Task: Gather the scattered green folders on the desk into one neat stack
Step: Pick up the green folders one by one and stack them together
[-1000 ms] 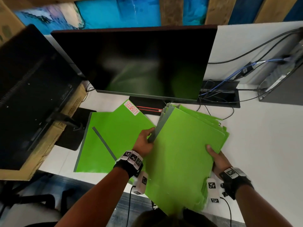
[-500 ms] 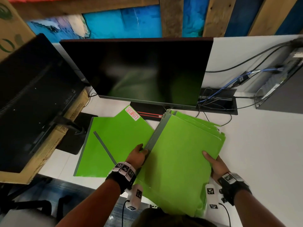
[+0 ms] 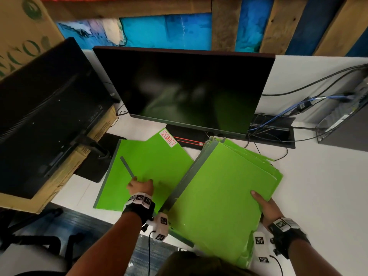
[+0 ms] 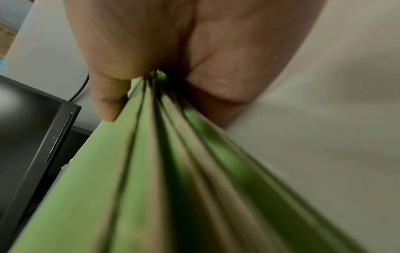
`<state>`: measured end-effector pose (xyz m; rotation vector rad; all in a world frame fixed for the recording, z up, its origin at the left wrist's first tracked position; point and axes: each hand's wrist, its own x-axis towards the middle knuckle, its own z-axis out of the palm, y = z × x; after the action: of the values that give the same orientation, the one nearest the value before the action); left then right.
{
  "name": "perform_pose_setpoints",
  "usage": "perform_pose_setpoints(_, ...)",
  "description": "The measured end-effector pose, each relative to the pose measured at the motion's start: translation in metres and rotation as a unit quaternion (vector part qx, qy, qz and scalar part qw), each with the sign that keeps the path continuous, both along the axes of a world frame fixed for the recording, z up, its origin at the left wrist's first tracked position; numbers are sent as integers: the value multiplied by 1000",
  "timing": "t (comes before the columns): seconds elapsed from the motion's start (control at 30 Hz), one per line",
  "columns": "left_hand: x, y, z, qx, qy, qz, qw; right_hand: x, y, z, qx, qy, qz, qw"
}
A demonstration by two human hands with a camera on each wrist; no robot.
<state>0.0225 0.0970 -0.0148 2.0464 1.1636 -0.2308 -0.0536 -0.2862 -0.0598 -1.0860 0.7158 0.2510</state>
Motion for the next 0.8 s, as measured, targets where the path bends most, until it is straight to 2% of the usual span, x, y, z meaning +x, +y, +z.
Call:
perform_pose_setpoints(0.03,-1,10,-4,-2,31,21,999,0,1,3,-2,-6,2,1000)
perform_pose_setpoints(0.1,0,23,-10,-40,30,38,998,-1,1,2,-8,-7,-1,1000)
perform_pose_setpoints(0.23,6,38,-25,-74,34,24,996,-6,3,2,-46,-30,27,998)
perform_pose_setpoints(0.33,4,50,-40,-81,61,10,995,-5,4,3,-40,-29,22,998)
perform_pose_setpoints(0.4,3,47,-32,-107,56,30,992,-4,3,-1,-47,-23,23,998)
perform_pose_setpoints(0.47,7,40,-20,-129,16,46,990,-4,2,0,-53,-25,33,998)
perform_pose_setpoints(0.63,25,47,-1,-30,-63,-16,997,-5,3,-1,-81,-23,40,996)
perform_pose_setpoints(0.73,39,77,12,7,-108,-11,994,-4,3,-1,-65,-23,24,997)
perform_pose_setpoints(0.8,43,109,16,46,-100,-28,994,-4,3,-2,-69,-14,20,997)
